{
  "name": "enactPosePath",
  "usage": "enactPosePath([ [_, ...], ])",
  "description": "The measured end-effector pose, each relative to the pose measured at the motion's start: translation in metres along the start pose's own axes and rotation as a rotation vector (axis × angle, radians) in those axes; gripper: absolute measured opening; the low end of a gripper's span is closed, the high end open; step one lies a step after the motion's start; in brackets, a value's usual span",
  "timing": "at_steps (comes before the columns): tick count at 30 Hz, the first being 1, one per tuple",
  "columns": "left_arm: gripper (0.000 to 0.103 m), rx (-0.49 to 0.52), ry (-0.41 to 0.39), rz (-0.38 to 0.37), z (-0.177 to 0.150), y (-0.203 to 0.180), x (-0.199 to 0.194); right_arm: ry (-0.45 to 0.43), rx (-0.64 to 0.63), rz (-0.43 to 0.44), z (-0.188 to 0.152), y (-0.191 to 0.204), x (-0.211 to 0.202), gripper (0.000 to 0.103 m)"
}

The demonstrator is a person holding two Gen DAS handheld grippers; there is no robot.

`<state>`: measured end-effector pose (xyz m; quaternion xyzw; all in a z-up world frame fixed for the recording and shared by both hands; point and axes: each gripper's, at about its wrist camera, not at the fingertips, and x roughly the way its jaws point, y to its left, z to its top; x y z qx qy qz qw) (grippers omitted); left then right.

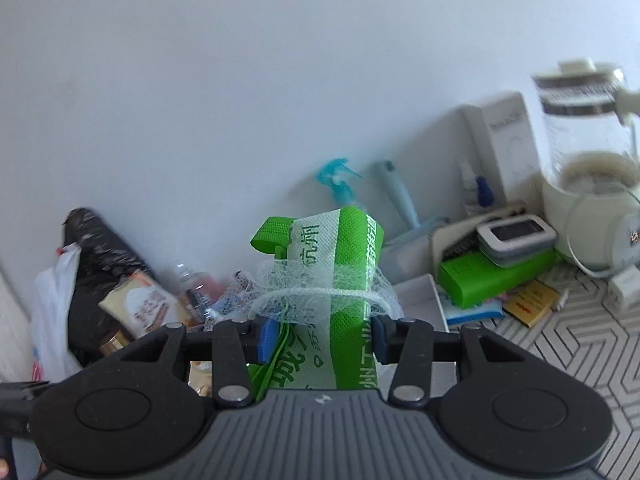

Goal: Fold shopping bag
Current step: 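Carry the banded green bag to the white Redmi Pad SE box with the right gripper, then lower the bag into the white box with the right gripper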

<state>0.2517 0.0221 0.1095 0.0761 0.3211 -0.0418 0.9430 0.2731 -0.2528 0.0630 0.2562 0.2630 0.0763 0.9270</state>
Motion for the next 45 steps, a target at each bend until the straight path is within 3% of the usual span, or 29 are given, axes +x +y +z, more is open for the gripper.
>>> enactPosePath([
  [1, 0.102, -0.006, -0.005, -0.005, 0.004, 0.005, 0.002, 0.004, 0.024, -0.019, -0.001, -0.003, 0.007, 0.046],
  [4, 0.102, -0.064, 0.011, -0.112, 0.011, 0.018, 0.012, -0.006, 0.096, -0.074, 0.0, -0.011, 0.025, 0.046],
  [7, 0.102, -0.013, 0.03, -0.101, 0.009, 0.012, 0.024, 0.01, 0.183, -0.091, 0.003, -0.016, 0.046, 0.046],
  [11, 0.102, 0.048, 0.07, -0.106, 0.005, -0.001, 0.044, 0.105, 0.333, -0.052, 0.005, -0.027, 0.076, 0.046],
  [15, 0.102, 0.012, 0.095, -0.228, 0.006, -0.01, 0.054, 0.081, 0.403, -0.093, -0.002, -0.029, 0.09, 0.046],
  [17, 0.102, 0.006, 0.079, -0.186, 0.005, -0.016, 0.054, 0.075, 0.489, -0.113, -0.004, -0.034, 0.099, 0.046],
  [20, 0.102, 0.037, 0.034, -0.046, 0.003, -0.027, 0.058, 0.126, 0.577, -0.123, -0.004, -0.04, 0.112, 0.046],
  [22, 0.102, 0.015, 0.082, -0.067, 0.001, -0.025, 0.073, 0.164, 0.625, -0.144, -0.01, -0.043, 0.123, 0.046],
  [25, 0.102, -0.02, 0.147, -0.11, -0.004, -0.02, 0.094, 0.145, 0.682, -0.175, -0.016, -0.052, 0.132, 0.046],
  [29, 0.102, -0.035, 0.186, -0.102, -0.01, -0.025, 0.109, 0.115, 0.649, -0.195, -0.015, -0.051, 0.141, 0.046],
  [33, 0.102, 0.038, 0.183, -0.002, -0.021, -0.05, 0.126, 0.097, 0.611, -0.187, -0.016, -0.046, 0.144, 0.047],
  [36, 0.101, -0.002, 0.218, 0.029, -0.028, -0.052, 0.143, 0.118, 0.616, -0.176, -0.017, -0.049, 0.147, 0.067],
  [39, 0.1, -0.086, 0.259, -0.015, -0.033, -0.041, 0.153, 0.157, 0.612, -0.142, -0.017, -0.052, 0.142, 0.069],
  [42, 0.1, -0.136, 0.272, -0.01, -0.035, -0.031, 0.158, 0.189, 0.551, -0.092, -0.016, -0.047, 0.129, 0.07],
  [45, 0.1, -0.178, 0.296, -0.021, -0.039, -0.024, 0.164, 0.242, 0.578, -0.023, -0.019, -0.053, 0.113, 0.08],
])
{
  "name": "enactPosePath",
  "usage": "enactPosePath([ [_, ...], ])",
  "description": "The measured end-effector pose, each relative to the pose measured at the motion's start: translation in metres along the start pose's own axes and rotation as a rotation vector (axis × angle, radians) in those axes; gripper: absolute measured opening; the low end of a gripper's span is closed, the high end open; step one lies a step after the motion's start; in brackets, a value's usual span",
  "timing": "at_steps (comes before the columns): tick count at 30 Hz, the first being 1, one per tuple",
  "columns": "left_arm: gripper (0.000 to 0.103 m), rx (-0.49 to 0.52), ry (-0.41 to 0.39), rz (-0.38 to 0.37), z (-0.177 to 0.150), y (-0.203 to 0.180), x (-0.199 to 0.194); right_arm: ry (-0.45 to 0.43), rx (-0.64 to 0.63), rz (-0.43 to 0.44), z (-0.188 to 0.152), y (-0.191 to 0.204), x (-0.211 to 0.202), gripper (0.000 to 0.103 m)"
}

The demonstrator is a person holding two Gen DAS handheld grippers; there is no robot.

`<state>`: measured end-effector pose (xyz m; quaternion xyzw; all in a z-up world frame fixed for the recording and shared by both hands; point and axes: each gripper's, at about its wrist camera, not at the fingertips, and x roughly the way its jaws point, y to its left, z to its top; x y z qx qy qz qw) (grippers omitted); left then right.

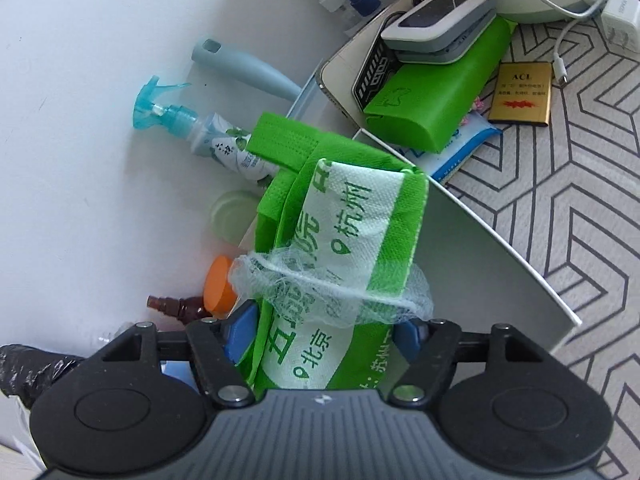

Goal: Fold shopping bag
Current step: 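Lower the bag into the white box with the right gripper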

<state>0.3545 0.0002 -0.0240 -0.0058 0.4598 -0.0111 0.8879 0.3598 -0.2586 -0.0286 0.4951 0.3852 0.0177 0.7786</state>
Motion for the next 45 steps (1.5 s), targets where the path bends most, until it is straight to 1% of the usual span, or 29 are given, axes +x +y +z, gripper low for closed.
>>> enactPosePath([
  [4, 0.1, -0.021, 0.021, -0.028, -0.002, 0.004, 0.004, 0.079, -0.005, 0.07, -0.004, -0.01, -0.024, 0.08],
  [10, 0.1, 0.02, 0.024, -0.031, -0.007, -0.005, 0.0, 0.121, -0.038, 0.104, -0.002, -0.012, -0.043, 0.083],
  [12, 0.1, 0.02, 0.011, -0.04, -0.005, -0.002, -0.006, 0.148, -0.047, 0.117, -0.003, -0.01, -0.044, 0.083],
  [14, 0.1, 0.005, -0.011, -0.05, -0.001, 0.007, -0.017, 0.196, -0.068, 0.157, -0.004, -0.006, -0.047, 0.083],
  [17, 0.1, -0.039, -0.061, -0.045, 0.005, 0.027, -0.038, 0.231, -0.128, 0.222, -0.007, -0.004, -0.071, 0.084],
  [19, 0.101, -0.051, -0.075, -0.04, 0.008, 0.035, -0.046, 0.249, -0.17, 0.264, -0.009, -0.003, -0.089, 0.084],
  [20, 0.101, -0.056, -0.076, -0.045, 0.009, 0.038, -0.048, 0.231, -0.21, 0.28, -0.007, -0.005, -0.103, 0.084],
  [22, 0.101, -0.064, -0.075, -0.063, 0.011, 0.042, -0.049, 0.148, -0.321, 0.303, 0.001, -0.011, -0.137, 0.084],
  [23, 0.101, -0.06, -0.072, -0.07, 0.012, 0.042, -0.05, 0.103, -0.371, 0.288, 0.002, -0.015, -0.151, 0.084],
  [24, 0.101, -0.052, -0.069, -0.076, 0.013, 0.041, -0.051, 0.07, -0.402, 0.247, 0.002, -0.017, -0.157, 0.084],
  [25, 0.101, -0.044, -0.066, -0.082, 0.014, 0.039, -0.052, 0.048, -0.423, 0.204, 0.006, -0.017, -0.157, 0.085],
  [27, 0.101, -0.028, -0.059, -0.095, 0.017, 0.036, -0.054, 0.008, -0.445, 0.146, 0.011, -0.023, -0.155, 0.085],
  [29, 0.101, -0.002, -0.056, -0.104, 0.018, 0.032, -0.057, -0.001, -0.449, 0.132, 0.014, -0.028, -0.147, 0.082],
  [31, 0.101, 0.02, -0.053, -0.102, 0.018, 0.027, -0.057, 0.004, -0.444, 0.146, 0.017, -0.032, -0.129, 0.069],
  [32, 0.101, 0.028, -0.053, -0.101, 0.02, 0.023, -0.053, 0.018, -0.433, 0.165, 0.016, -0.034, -0.118, 0.065],
  [33, 0.101, 0.038, -0.053, -0.106, 0.021, 0.022, -0.052, 0.032, -0.418, 0.173, 0.016, -0.035, -0.108, 0.058],
  [34, 0.101, 0.046, -0.053, -0.111, 0.022, 0.023, -0.051, 0.043, -0.408, 0.175, 0.015, -0.033, -0.094, 0.049],
  [35, 0.101, 0.049, -0.052, -0.114, 0.022, 0.025, -0.052, 0.043, -0.415, 0.177, 0.014, -0.028, -0.081, 0.045],
  [38, 0.101, 0.022, -0.056, -0.096, 0.024, 0.033, -0.052, 0.023, -0.466, 0.18, 0.008, -0.015, -0.056, 0.042],
  [40, 0.101, 0.001, -0.065, -0.087, 0.025, 0.037, -0.053, 0.026, -0.502, 0.17, 0.005, -0.004, -0.04, 0.041],
  [41, 0.101, -0.001, -0.066, -0.091, 0.025, 0.037, -0.054, 0.014, -0.519, 0.165, 0.003, -0.001, -0.035, 0.041],
  [43, 0.101, 0.003, -0.071, -0.107, 0.025, 0.035, -0.055, -0.01, -0.552, 0.155, 0.0, 0.007, -0.026, 0.036],
  [45, 0.101, 0.013, -0.073, -0.11, 0.024, 0.032, -0.055, -0.049, -0.588, 0.127, -0.002, 0.012, -0.022, 0.035],
])
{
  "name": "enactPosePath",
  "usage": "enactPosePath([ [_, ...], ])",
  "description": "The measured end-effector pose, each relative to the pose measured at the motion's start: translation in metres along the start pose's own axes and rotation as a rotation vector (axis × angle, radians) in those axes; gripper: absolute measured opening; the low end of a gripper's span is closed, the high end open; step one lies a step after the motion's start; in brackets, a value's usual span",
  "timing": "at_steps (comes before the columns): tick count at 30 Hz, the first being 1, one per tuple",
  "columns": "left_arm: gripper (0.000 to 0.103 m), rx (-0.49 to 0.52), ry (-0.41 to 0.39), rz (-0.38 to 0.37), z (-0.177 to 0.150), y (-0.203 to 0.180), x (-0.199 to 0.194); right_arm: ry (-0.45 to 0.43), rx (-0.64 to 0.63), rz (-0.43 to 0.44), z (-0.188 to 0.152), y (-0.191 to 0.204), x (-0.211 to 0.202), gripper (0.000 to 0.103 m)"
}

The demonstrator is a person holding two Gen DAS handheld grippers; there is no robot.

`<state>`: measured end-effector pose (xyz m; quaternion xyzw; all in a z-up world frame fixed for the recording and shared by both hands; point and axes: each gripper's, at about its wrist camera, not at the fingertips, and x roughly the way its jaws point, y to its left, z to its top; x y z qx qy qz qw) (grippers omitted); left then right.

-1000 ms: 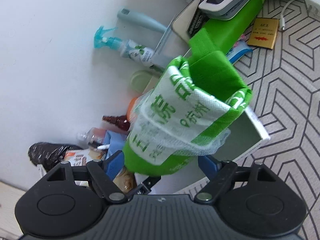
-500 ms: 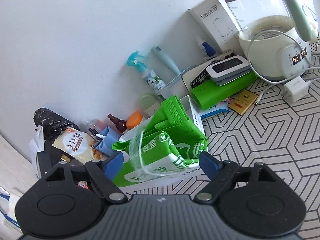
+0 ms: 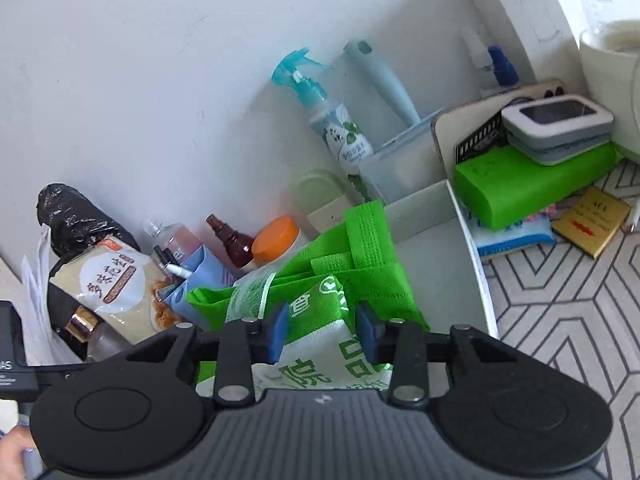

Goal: Fold shopping bag
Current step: 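Lower the bag into the white box with the right gripper, then open the right gripper and pull it back from the bag in the box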

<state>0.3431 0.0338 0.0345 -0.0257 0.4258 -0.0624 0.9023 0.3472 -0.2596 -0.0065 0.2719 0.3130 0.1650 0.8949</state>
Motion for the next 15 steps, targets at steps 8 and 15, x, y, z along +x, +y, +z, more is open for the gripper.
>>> enactPosePath([
  [8, 0.102, 0.04, 0.012, 0.001, -0.001, -0.007, 0.001, 0.016, -0.049, -0.138, -0.004, 0.005, -0.029, 0.063],
  [15, 0.103, 0.084, 0.076, 0.024, -0.004, -0.025, -0.008, -0.011, -0.247, -0.219, -0.024, 0.044, -0.087, 0.093],
])
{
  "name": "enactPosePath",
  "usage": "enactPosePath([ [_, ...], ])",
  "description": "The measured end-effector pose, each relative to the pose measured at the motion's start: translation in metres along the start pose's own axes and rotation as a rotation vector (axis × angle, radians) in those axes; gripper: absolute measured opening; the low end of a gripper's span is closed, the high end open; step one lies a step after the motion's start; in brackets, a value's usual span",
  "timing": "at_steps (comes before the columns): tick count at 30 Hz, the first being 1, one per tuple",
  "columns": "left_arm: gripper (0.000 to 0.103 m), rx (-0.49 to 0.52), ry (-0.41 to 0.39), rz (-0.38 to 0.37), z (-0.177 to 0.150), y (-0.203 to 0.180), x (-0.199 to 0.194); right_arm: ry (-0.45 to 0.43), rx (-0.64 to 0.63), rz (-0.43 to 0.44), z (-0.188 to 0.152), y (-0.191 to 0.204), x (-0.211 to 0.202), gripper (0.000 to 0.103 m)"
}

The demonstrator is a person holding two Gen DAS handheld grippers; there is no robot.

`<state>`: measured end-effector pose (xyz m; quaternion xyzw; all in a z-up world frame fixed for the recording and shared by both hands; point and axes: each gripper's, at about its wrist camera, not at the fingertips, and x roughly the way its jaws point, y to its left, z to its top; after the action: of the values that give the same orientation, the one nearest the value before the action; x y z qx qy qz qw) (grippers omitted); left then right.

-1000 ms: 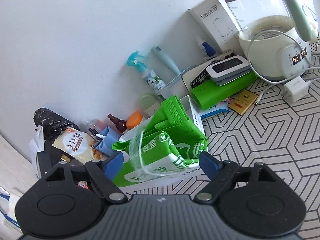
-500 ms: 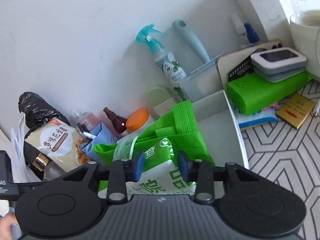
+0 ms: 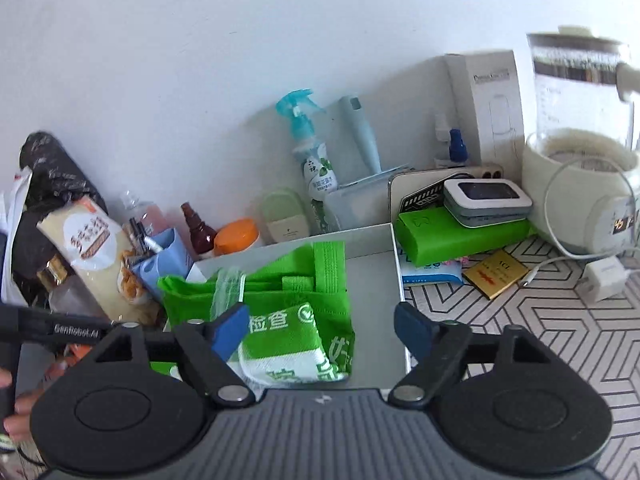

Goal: Fold shopping bag
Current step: 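Open the right gripper and pull it back from the bag in the box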

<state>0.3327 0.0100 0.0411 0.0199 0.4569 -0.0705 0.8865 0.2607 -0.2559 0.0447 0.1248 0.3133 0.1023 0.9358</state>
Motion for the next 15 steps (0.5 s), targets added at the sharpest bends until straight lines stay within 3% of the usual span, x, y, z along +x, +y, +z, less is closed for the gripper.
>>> enactPosePath([
  [5, 0.103, 0.057, 0.049, 0.036, -0.022, -0.012, -0.013, 0.047, -0.037, 0.037, -0.02, 0.021, -0.036, 0.102],
  [12, 0.103, 0.011, 0.013, 0.071, -0.062, -0.003, -0.049, 0.059, -0.124, -0.039, -0.044, 0.053, -0.044, 0.103],
  [15, 0.103, -0.013, -0.011, 0.097, -0.079, -0.003, -0.057, 0.082, -0.203, -0.113, -0.054, 0.073, -0.036, 0.103],
])
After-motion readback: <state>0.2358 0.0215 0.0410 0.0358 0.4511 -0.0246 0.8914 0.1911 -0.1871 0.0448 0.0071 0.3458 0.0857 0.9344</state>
